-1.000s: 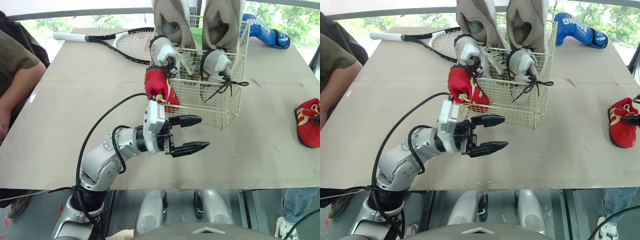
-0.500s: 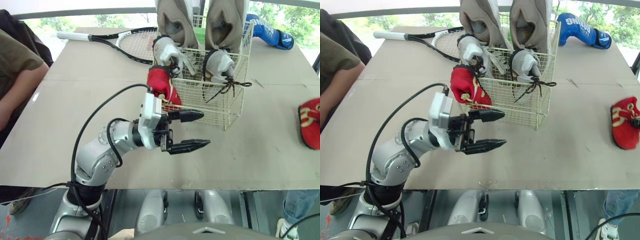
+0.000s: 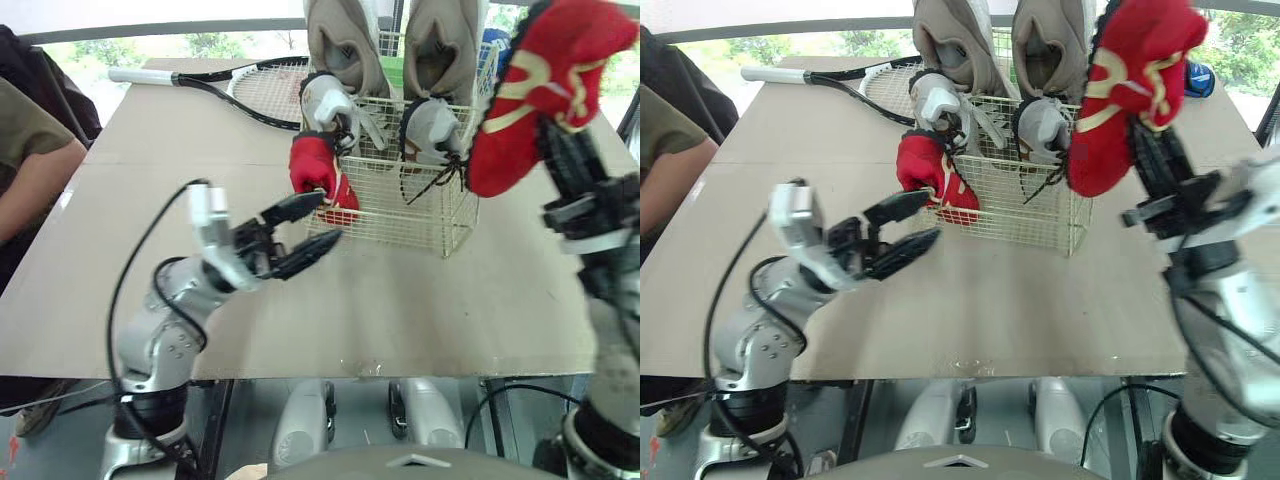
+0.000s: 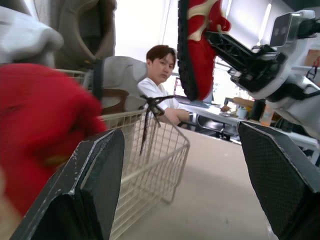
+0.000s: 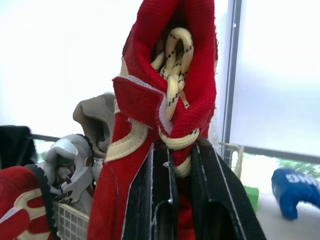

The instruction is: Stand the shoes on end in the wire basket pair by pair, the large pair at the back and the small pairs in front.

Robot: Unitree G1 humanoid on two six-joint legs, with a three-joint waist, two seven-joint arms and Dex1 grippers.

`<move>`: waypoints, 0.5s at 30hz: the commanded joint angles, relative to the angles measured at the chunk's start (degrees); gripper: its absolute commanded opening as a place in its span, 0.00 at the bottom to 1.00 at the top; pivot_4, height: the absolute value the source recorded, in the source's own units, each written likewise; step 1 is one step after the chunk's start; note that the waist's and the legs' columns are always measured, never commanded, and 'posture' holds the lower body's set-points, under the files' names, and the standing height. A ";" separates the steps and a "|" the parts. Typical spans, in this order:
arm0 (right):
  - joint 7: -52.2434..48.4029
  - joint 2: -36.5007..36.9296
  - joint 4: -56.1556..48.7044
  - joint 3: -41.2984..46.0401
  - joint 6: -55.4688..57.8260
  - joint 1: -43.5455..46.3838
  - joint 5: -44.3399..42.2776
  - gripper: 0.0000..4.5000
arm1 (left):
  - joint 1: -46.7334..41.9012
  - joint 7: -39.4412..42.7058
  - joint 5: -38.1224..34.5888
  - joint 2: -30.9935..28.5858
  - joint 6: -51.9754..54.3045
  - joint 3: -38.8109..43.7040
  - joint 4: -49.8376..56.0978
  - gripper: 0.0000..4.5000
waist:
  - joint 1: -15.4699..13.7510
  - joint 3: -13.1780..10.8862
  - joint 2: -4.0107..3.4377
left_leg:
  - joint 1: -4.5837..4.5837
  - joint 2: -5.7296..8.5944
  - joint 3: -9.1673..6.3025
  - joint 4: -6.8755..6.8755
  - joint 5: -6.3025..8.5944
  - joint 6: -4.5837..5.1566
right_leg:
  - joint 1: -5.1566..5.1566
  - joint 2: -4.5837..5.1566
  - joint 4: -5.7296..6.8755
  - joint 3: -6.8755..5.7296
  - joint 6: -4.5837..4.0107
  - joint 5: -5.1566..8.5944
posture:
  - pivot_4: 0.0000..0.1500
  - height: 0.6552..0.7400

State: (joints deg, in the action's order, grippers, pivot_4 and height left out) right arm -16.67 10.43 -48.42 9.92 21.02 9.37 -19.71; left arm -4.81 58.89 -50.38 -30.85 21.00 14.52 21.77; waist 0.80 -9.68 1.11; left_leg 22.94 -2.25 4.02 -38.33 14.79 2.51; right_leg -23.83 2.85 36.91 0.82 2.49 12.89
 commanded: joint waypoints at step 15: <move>9.32 -4.11 35.90 -15.25 -48.67 -3.62 26.97 0.01 | 7.54 11.50 -0.56 -5.97 -5.09 10.77 -4.92 0.87 | 0.15 0.08 0.21 | -0.07 -0.08 0.04 0.03 -0.01 -0.02 | 0.01 0.04 -0.03 -0.05 -0.04 -0.01 | 1.00 1.00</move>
State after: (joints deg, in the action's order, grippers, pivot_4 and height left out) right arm -7.87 6.49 -14.77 -4.79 -25.13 6.10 7.05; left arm 2.15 70.72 -50.83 -37.26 17.09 24.57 14.70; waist 0.95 -9.60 1.31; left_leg 22.87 -2.33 4.06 -38.28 14.78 2.49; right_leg -23.82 2.89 36.88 0.77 2.45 12.88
